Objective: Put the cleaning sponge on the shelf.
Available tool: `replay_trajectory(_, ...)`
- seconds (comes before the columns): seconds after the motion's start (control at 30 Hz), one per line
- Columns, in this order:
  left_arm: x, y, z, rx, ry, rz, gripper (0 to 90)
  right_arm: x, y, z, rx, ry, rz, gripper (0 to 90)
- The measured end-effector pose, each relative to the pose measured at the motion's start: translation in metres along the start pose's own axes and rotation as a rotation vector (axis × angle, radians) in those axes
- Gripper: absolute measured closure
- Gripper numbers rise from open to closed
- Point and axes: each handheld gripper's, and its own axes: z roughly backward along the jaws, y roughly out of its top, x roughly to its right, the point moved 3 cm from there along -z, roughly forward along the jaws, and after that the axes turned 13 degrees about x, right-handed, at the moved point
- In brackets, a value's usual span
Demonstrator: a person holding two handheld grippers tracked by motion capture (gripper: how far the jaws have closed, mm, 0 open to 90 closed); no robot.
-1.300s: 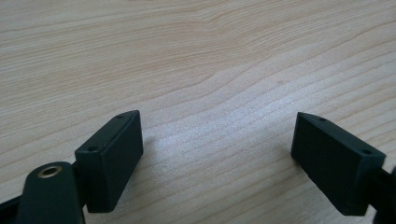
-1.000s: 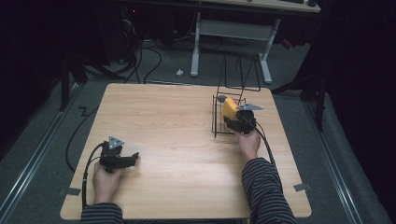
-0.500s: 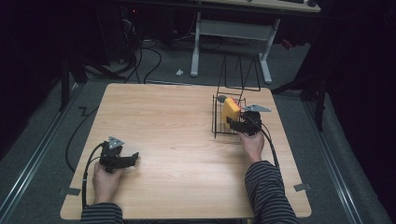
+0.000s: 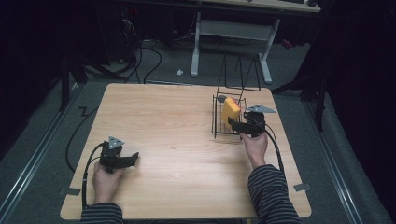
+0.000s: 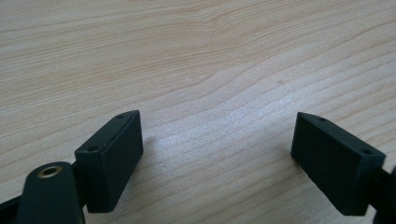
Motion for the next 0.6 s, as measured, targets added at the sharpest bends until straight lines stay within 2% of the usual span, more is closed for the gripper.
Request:
replay_trajectory(0.43,0.0,0.0,0.0,0.0,0.0,0.0,17.2,-0.004,0.007,0.011,0.019,0.003,0.025,23.2)
replay_trajectory(0.5,0.0,0.0,0.0,0.0,0.0,0.0,17.2,-0.005,0.009,0.015,0.019,0.001,0.012,23.6)
replay_trajectory(0.6,0.0,0.0,0.0,0.0,0.0,0.0,17.2,-0.006,0.012,0.02,0.04,0.002,0.029,24.9)
